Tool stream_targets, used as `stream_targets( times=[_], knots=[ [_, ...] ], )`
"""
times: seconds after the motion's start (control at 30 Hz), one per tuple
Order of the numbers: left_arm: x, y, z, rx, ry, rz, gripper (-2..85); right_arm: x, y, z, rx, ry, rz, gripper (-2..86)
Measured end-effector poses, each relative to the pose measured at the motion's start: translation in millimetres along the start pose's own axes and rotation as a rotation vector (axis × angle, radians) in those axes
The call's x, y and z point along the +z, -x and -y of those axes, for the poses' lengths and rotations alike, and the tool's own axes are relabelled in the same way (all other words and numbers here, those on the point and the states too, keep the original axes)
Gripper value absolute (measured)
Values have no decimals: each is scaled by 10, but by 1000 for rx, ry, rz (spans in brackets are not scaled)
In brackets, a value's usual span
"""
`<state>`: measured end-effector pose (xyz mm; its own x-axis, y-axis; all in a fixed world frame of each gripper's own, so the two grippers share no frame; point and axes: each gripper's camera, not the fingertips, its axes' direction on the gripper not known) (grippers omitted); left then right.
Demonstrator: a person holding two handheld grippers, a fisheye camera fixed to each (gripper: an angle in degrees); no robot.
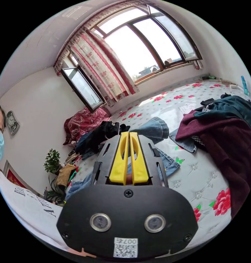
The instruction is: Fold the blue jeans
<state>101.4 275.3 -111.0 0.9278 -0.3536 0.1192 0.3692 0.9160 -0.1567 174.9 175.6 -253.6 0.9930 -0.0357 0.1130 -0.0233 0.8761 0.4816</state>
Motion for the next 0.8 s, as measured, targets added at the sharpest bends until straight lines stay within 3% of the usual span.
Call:
stream_targets(
  times=[0.1,0.2,0.47,0.57,0.7,0.8],
  knots=[
    [646,412,-268,-169,139,-289,155,-273,-515,-298,176,40,-37,-2],
    [1240,679,-515,-274,218,-436,175,-460,-843,-644,292,68,-33,-2],
    [2194,1319,-765,-344,283,-816,140,-831,-950,-784,276,87,24,-1],
    [2372,1472,-848,-363,232,-1021,62,-929,-917,-750,238,96,39,1],
    [2196,1539,-1045,-318,85,-933,5,-1059,-946,-797,238,92,73,-1],
    [1940,1669,-1277,-309,-75,-993,-6,-1193,-992,-844,239,89,116,-2]
  ],
)
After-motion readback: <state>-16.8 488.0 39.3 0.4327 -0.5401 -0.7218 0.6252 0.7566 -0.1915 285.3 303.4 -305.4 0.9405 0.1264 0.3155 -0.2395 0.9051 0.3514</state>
